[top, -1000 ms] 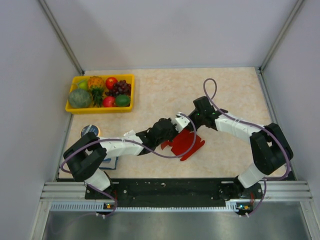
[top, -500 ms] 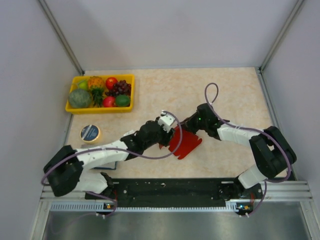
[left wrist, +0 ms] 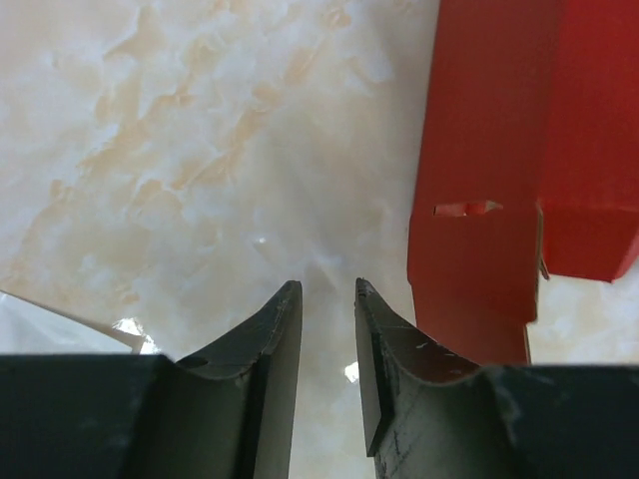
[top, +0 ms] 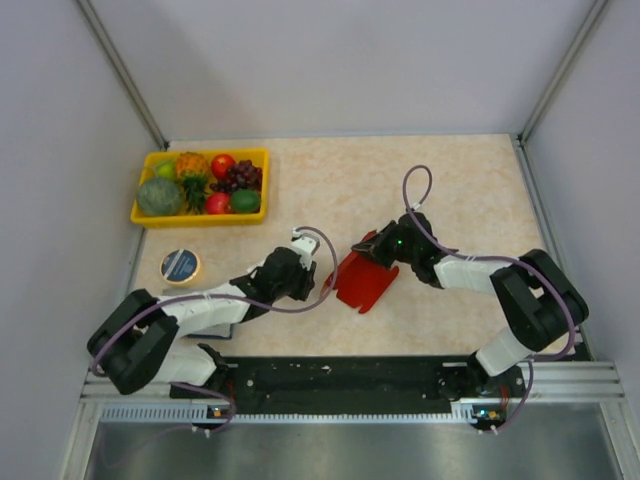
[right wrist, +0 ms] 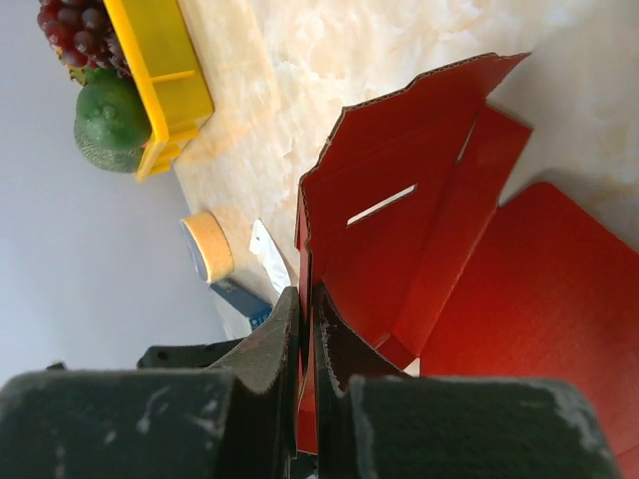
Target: Fold the paper box
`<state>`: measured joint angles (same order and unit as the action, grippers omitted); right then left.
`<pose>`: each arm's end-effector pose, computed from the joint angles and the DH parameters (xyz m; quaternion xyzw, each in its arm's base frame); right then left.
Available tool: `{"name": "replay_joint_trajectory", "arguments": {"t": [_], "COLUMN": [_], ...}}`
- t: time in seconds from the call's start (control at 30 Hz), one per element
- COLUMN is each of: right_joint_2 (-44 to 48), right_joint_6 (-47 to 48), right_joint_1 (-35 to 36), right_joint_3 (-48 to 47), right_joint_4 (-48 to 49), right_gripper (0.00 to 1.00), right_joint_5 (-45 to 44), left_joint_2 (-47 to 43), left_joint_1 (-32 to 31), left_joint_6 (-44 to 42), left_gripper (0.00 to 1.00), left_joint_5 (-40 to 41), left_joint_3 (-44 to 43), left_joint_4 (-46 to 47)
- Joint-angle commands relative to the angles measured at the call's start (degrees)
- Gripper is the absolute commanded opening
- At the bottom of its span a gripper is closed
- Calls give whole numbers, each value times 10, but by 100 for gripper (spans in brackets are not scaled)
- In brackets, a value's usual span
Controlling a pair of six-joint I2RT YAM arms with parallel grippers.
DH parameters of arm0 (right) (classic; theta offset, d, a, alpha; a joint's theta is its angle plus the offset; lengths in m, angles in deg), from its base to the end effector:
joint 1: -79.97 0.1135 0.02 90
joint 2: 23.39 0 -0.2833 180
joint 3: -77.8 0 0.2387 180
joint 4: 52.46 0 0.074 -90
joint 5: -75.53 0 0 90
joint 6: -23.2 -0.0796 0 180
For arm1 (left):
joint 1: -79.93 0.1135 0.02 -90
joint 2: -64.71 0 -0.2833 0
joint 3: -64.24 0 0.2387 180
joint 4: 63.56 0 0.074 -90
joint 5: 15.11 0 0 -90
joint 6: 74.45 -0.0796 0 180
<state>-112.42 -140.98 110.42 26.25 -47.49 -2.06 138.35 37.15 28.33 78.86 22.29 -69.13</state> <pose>0.2780 0.1833 0.1700 0.2764 0.8283 0.4363 0.2173 0.1985 -0.1762 0.1671 0.2169 0.8689 -0.1794 0.4072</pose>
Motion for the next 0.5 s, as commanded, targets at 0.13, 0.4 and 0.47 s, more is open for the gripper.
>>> {"name": "replay_joint_trajectory", "arguments": {"t": [0.13,0.4,0.47], "right_joint_2": [-42,-40,-40], "right_joint_6": [6,-4,4], "right_joint_1": [-7,-4,-4], "right_joint_3": [-1,9,11], "right_joint_4": [9,24,31], "right_gripper": [0,0,0], "right_joint_5": [-8,-19,-22], "left_joint_2": [46,68,74], "left_joint_1": [-47,-72,-73], "left_joint_6": [2,-12,-1], "left_gripper": [36,37,37], "left_joint_5": [1,-8,5], "left_joint_3": [-35,-56,-62], "left_joint_4": [36,91,95]}}
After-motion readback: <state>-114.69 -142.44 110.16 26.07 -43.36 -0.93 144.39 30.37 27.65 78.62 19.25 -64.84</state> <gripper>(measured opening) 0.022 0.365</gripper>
